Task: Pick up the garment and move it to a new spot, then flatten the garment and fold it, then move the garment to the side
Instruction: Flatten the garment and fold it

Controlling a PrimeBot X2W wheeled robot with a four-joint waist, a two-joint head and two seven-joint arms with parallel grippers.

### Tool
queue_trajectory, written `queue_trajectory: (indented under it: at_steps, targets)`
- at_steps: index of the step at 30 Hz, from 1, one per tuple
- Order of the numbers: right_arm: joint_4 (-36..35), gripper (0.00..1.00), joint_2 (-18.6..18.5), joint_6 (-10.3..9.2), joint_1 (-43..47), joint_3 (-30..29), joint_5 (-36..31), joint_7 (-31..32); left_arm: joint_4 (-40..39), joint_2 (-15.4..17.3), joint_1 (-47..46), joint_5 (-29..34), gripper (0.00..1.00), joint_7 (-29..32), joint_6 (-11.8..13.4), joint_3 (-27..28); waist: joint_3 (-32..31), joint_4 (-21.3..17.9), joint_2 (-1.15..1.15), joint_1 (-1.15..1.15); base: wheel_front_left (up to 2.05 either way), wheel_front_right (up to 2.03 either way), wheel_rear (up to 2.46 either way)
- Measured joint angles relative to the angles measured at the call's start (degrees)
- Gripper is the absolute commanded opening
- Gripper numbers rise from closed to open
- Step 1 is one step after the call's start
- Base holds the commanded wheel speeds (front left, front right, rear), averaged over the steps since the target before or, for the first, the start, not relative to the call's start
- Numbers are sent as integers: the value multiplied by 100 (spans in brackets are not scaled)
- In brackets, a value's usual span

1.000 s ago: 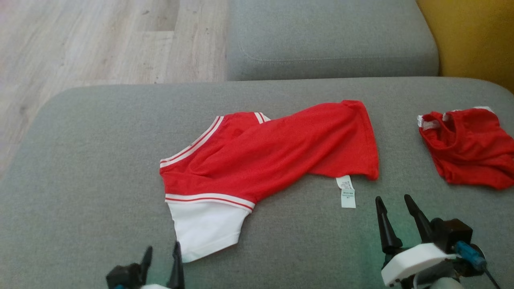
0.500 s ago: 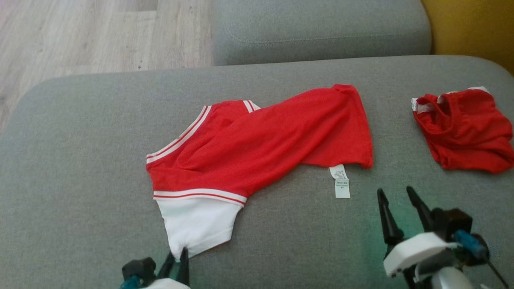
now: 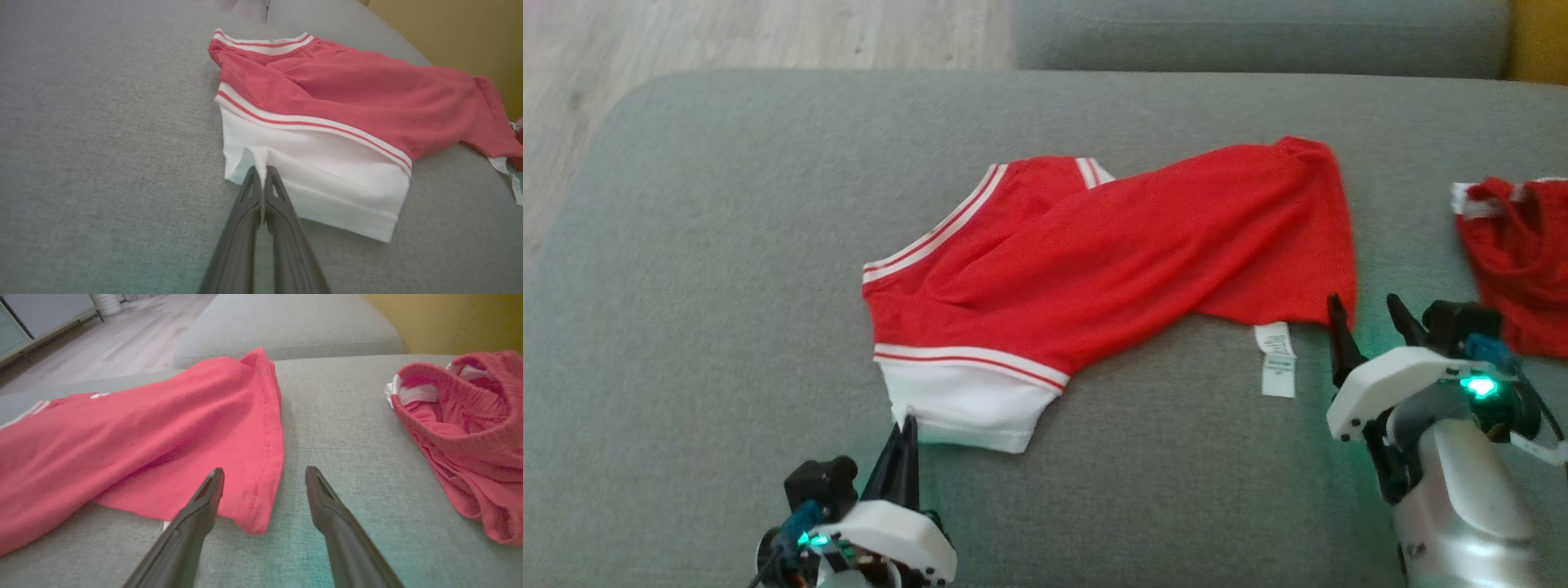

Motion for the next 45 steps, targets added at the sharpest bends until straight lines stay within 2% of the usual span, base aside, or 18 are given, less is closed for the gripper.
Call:
queue_trajectory:
  at_steps: [5, 10, 11, 12, 13, 14, 15, 20, 23, 26, 29, 31, 35, 40, 45]
  targets:
    - [921, 100, -4, 1, -491, -415, -396, -9, -227, 30, -9, 1, 0, -79, 12, 4, 196, 248, 0, 0, 0, 0, 0]
    - [1528, 100, -14, 1, -745, -424, -513, -129, -444, 62, -4, 1, 0, -131, 68, 34, 252, 370, 0, 0, 0, 0, 0]
    - [1628, 88, -16, 0, -803, -422, -514, -151, -486, 71, -3, 1, 0, -132, 81, 38, 237, 368, 0, -1, 0, 0, 0]
    - [1707, 55, -18, 0, -839, -421, -515, -152, -527, 82, -1, 1, 0, -132, 92, 40, 218, 364, 0, -1, 0, 0, 0]
    - [1807, 35, -18, 0, -875, -412, -512, -154, -580, 97, 8, 1, 0, -132, 110, 43, 196, 357, 0, -1, 0, 0, 0]
    - [1807, 9, -18, 0, -875, -412, -512, -154, -580, 97, 8, 1, 0, -132, 110, 43, 196, 357, 0, -1, 0, 0, 0]
    - [1905, 0, -18, 0, -911, -397, -479, -156, -627, 109, 15, 1, 0, -133, 115, 47, 172, 348, 0, -1, 0, 0, 0]
    - [2272, 0, -16, 0, -1017, -201, -107, -394, -895, 174, 25, 1, 0, -141, 143, 76, 23, 269, 0, -1, 0, 0, 0]
    - [2380, 0, -18, 0, -1039, 76, 372, -610, -1166, 261, 24, 1, 0, -182, 142, 113, -120, 209, 0, -1, 0, 0, 0]
    - [2288, 0, -18, 0, -1041, 590, 947, -821, -1712, 436, 5, -2, 0, -190, 142, 319, -383, 104, 0, -1, 0, 0, 0]
    - [1905, 0, -19, 0, -1037, 1057, 1596, -832, -2223, 613, -42, -18, 0, -188, 142, 489, -600, -8, 0, -2, 0, 0, 0]
    - [1477, 0, -18, 0, -1025, 1354, 2027, -805, -2609, 736, -131, -23, 0, -170, 145, 620, -727, -106, 0, -2, 0, 0, 0]
    - [454, 0, -19, 0, -953, 1515, 2297, -677, -3461, 1002, -359, -76, 0, -10, 210, 859, -952, -337, 0, -2, 0, 0, 0]
    - [-1262, 0, -66, 0, -476, 1243, 2179, -169, -4499, 1361, -664, -43, 0, 357, 299, 1043, -1176, -604, 0, -2, 0, 0, 0]
    - [-3454, 0, -175, 0, 123, 697, 1755, 732, -5304, 1788, -1271, 138, 0, 933, 354, 1165, -1277, -797, 0, -2, 0, 0, 0]
